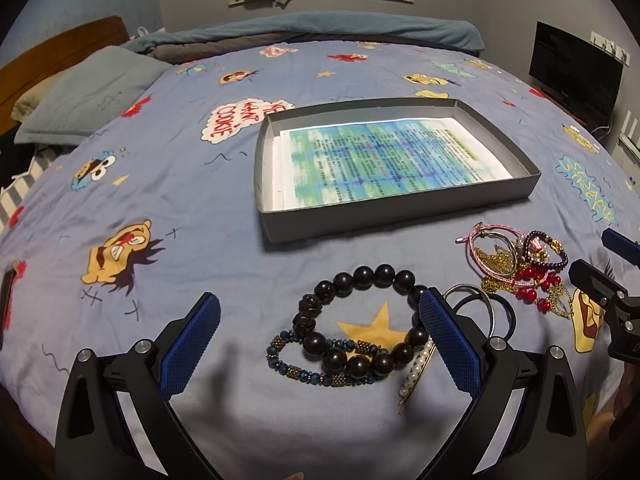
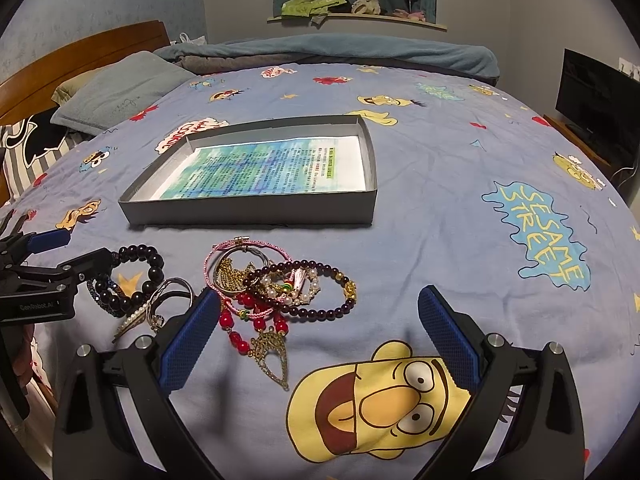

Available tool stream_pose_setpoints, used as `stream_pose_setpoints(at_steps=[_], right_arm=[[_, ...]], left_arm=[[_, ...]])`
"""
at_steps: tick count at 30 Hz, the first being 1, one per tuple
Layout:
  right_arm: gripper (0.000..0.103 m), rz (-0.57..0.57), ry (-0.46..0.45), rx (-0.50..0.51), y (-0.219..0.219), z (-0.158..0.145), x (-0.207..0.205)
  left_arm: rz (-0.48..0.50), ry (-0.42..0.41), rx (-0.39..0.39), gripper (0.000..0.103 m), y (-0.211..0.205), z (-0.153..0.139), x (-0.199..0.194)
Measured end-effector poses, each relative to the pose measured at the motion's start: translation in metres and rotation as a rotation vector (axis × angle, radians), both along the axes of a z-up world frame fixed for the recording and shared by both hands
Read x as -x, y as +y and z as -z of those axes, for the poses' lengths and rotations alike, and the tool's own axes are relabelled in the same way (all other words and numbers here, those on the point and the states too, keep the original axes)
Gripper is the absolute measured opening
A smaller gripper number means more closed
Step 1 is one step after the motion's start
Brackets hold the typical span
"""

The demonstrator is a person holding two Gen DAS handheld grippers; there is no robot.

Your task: Organize jewelry

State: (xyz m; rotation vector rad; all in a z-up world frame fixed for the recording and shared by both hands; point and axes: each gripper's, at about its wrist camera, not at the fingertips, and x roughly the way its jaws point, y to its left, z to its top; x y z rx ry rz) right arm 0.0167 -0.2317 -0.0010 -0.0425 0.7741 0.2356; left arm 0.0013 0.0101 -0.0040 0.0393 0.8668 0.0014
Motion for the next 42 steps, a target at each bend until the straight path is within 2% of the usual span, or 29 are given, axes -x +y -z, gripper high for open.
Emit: stream_pose_setpoints(at_steps=[30,42], right_arm=[[0.098,0.002,0.005,0.008,0.0,0.001,0.0],[0.098,0.019,0.02,-0.025,-0.013,0.005,-0.012]], left_arm=[[0.003,0.016,0.008,0.099,0.0,0.005,-0.002],[0.056,0.025,0.027,0.099,0.011,0.011,-0.005]])
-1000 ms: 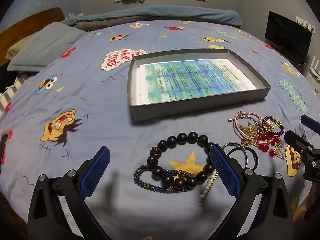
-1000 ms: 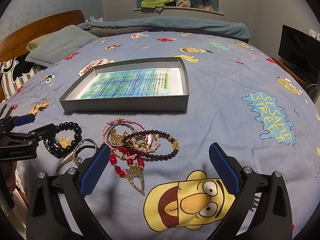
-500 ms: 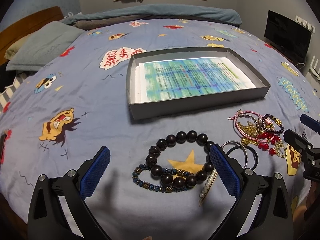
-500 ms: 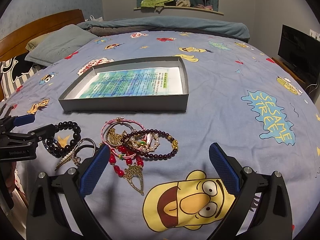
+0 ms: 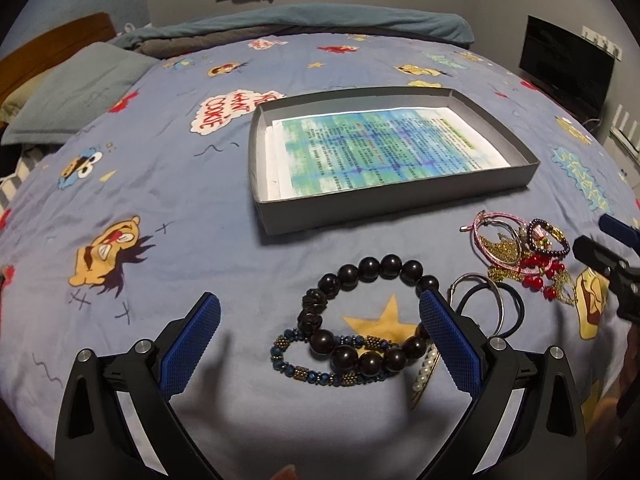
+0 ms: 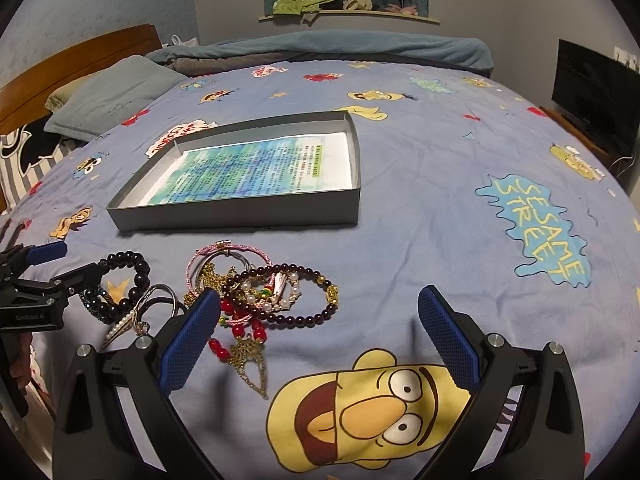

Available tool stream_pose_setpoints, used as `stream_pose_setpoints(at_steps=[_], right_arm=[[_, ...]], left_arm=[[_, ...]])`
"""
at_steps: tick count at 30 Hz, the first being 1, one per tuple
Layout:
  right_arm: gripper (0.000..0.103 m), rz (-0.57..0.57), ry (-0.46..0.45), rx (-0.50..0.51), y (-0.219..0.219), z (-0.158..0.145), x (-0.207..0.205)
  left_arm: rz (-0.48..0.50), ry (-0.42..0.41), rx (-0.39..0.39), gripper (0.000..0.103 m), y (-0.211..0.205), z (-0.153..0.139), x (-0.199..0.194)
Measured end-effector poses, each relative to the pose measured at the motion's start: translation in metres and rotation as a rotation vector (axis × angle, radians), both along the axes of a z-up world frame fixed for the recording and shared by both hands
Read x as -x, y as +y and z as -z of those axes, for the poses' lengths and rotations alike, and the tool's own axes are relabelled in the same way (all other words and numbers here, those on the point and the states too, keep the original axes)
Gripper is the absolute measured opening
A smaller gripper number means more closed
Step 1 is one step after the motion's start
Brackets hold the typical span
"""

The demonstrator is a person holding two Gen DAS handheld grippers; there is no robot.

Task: Organize jewelry
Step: 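Grasp the large black bead bracelet with the left gripper while the right grasps the dark-red bead bracelet, then carry both bracelets into the grey box and open both grippers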

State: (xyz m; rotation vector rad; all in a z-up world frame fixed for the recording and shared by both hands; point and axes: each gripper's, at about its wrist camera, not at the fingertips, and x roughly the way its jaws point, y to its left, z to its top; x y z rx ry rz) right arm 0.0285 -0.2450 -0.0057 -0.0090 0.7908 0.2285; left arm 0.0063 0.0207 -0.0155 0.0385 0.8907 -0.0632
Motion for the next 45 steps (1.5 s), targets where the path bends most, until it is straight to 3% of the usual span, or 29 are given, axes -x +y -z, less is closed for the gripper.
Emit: stream_pose_setpoints(at_steps=[6,11,13,15,21,28,32,35,38,45], right_arm=[[0.095,0.011,0.006,0.005,-0.012,0.007,-0.01],[0.069,0.015,0.029,0.009,-0.019,0.013,-0.018],[0.065,0.003,0.047,-0.012,-0.02,0.016,-0.02],[0.057,-0.013,0.069,-0.033,-0.02,0.019,-0.023],[0.039,-0.03,0.09,-0.037,-0.018,0.026,-0.027],[0.027,-0.063,0.096,-0.006,-0.009,0.035,-0.029],[0.01,-0.071,0.104,-0.039,-0.012,0.037,-0.032],[0.009,-0.07,0.095,-0.06,-0.014,0.033,-0.031],[0.008,-0.07,0.068,-0.081,-0.016,0.025,-0.028],[0.008,-0.066,-0.068,-0.059,-0.013,-0.005,-0.012]], left_arm=[[0.01,0.005,-0.037,0.096,0.011,0.01,-0.008],[0.038,0.012,-0.028,0.094,0.014,0.014,-0.01],[0.046,0.023,-0.01,0.091,0.016,0.016,-0.012],[0.06,0.032,0.0,0.07,0.016,0.016,-0.013],[0.094,0.055,-0.039,0.052,0.008,0.024,-0.015],[0.116,0.071,-0.048,0.045,0.008,0.033,-0.021],[0.134,0.057,-0.075,0.021,0.003,0.033,-0.021],[0.141,0.038,-0.104,0.016,0.002,0.031,-0.019],[0.139,0.011,-0.075,0.016,0.006,0.023,-0.016],[0.161,-0.119,-0.044,0.016,0.002,-0.01,-0.003]])
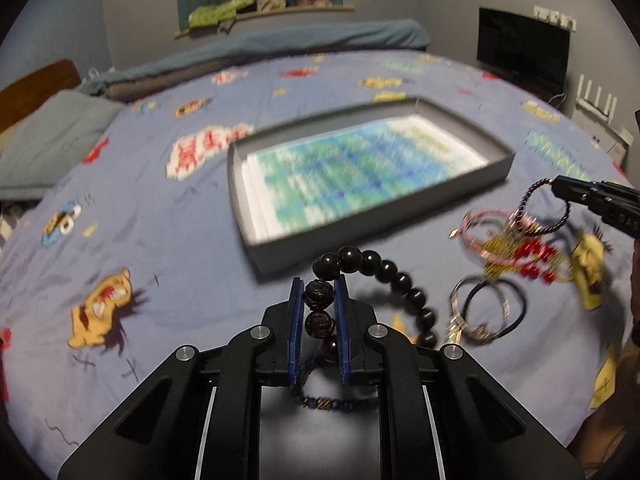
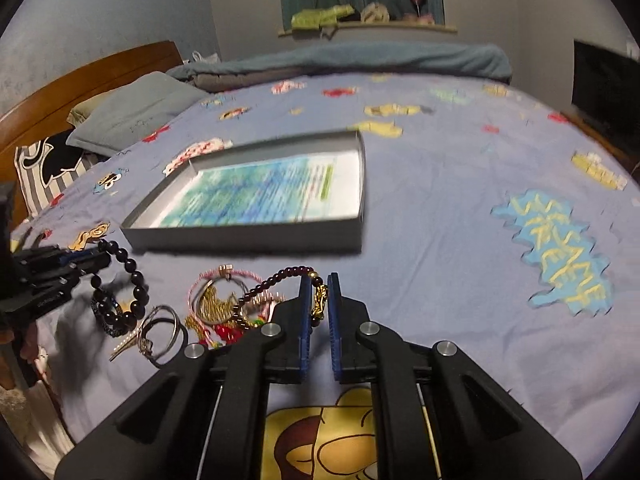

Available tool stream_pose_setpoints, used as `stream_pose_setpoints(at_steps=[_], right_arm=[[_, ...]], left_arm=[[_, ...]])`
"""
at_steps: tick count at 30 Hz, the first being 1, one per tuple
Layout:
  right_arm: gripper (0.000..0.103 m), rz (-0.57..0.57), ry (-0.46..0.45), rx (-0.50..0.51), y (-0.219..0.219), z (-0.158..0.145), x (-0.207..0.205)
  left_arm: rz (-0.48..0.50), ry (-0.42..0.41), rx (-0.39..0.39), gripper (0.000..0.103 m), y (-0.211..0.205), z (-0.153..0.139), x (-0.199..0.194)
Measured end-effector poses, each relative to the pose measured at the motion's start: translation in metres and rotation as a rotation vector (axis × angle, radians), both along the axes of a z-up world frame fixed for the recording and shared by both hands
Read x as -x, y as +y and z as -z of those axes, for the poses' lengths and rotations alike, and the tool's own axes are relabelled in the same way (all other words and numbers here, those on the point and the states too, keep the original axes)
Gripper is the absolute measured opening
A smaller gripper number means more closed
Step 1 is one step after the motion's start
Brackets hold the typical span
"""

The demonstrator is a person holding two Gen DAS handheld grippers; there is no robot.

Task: Organize jewelry
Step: 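Carry both bracelets into the grey box and open both grippers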

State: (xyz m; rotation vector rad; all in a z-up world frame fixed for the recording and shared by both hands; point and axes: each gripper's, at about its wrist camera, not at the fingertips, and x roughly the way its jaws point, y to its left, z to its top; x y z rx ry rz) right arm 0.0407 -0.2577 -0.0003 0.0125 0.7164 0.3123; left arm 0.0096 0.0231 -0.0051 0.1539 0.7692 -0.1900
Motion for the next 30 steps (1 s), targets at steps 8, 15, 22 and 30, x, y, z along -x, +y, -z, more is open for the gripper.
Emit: stream_pose_setpoints(at_steps=[8,15,22,30], right_arm=[[0.008,0.008,-0.121,0.061,0.015,-0.033,-0.002],[0.008,0.042,-0.226,0.068,0.017,-0.07,-0.031],[0.008,0.029,-0.23,0.028,0.03,-0.072,-0.089],[0.008,0.012,-0.194,0.037,0.056,-0.039,-0.151]], left_arm=[[-0.012,-0.105,0.012,0.016,-0.005,-0.04,-0.01],[-0.037,-0.149,0.05,0.016,0.002,-0.07,-0.049],[-0.053,-0.142,0.097,0.016,0.005,-0.071,-0.112],[-0.095,-0.029,0.172,0.016,0.02,-0.03,-0.179]])
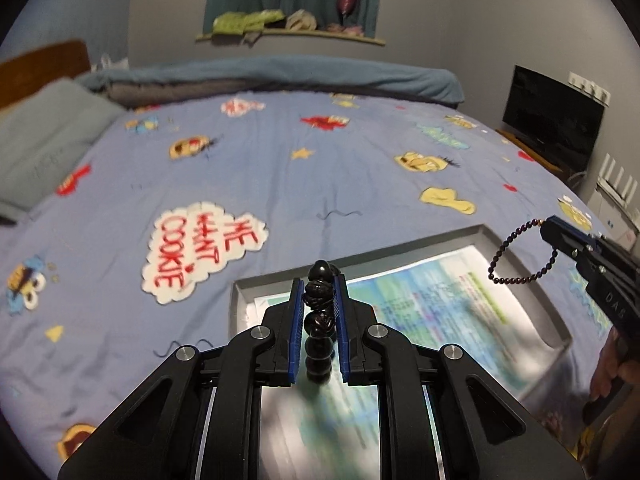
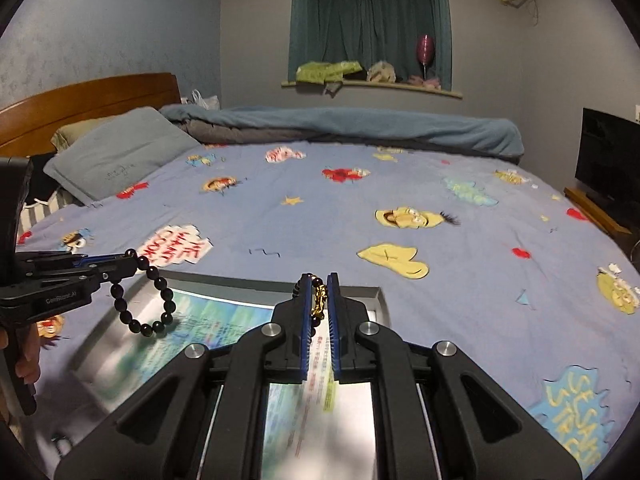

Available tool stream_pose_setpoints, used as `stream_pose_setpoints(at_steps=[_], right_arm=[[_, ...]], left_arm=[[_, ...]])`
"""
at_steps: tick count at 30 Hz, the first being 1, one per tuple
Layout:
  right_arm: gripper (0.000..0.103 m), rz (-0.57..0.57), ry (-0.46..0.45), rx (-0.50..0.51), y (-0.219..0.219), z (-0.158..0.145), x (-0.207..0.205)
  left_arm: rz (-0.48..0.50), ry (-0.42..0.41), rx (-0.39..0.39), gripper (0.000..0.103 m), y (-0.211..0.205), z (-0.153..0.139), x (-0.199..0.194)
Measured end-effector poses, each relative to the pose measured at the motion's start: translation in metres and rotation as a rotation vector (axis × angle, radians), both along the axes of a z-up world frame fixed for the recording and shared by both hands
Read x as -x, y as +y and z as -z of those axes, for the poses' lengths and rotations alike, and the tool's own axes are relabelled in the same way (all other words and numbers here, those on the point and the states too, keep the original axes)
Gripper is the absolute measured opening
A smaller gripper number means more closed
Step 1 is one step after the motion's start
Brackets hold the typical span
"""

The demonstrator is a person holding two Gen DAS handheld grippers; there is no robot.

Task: Organize jewelry
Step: 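Carry both bracelets into the grey box and open both grippers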

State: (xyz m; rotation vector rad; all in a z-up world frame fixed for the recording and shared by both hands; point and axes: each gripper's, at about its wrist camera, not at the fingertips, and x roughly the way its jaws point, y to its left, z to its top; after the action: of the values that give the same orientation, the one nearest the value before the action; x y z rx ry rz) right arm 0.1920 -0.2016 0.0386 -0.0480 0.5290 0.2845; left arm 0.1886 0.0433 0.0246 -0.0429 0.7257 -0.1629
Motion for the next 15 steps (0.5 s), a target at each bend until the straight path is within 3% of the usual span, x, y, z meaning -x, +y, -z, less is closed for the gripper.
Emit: stream_pose_setpoints(at_steps=[7,15], right_arm=[[0.008,0.065,0.121,0.036,-0.002,0.033,-0.037],[0.008,0.043,0.17,0.111,0.016,0.049,-0.038]], left_arm=[[-0.05,0.049,-0.07,0.016,0.011,0.029,-0.018],[-0.053,0.093,-0.118,0.016,0.012,0.047,-0.027]])
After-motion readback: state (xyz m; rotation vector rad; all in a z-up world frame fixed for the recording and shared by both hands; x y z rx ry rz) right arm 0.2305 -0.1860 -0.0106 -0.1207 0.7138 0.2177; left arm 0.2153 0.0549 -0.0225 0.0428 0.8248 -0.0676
